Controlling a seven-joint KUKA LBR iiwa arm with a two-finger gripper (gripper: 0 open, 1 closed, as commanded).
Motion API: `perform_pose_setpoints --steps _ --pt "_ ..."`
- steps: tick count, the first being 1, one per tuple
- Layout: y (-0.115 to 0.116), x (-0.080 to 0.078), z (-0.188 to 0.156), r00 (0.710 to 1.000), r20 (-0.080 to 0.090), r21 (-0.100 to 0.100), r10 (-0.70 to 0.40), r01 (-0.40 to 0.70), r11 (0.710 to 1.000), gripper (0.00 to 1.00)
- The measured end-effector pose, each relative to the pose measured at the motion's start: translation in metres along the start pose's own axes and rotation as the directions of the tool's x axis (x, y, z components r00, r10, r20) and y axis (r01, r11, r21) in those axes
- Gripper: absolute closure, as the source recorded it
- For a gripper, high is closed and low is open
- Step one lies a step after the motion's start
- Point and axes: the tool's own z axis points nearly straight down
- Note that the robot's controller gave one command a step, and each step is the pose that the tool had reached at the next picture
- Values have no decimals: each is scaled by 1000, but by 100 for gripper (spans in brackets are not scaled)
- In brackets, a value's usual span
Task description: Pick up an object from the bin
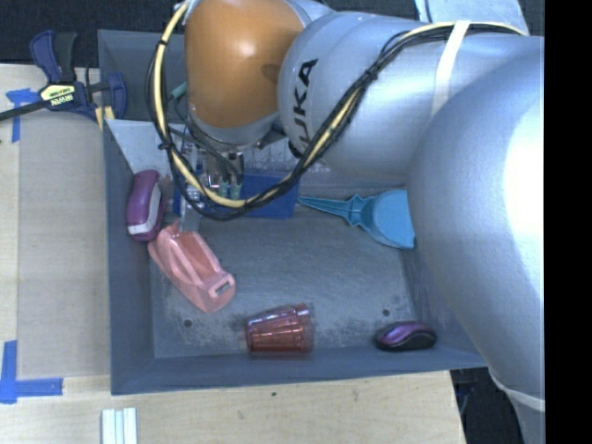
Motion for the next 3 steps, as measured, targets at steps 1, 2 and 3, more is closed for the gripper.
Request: perform_pose_setpoints --steps 1,2,3 --pt "-2 -1 -5 1000 7 -1 4 -4 1000 0" --pt "-24 -2 116 1000 -11 5 0 0 1000 0" --pt "-23 -2 100 996 6 -5 84 -84 996 0"
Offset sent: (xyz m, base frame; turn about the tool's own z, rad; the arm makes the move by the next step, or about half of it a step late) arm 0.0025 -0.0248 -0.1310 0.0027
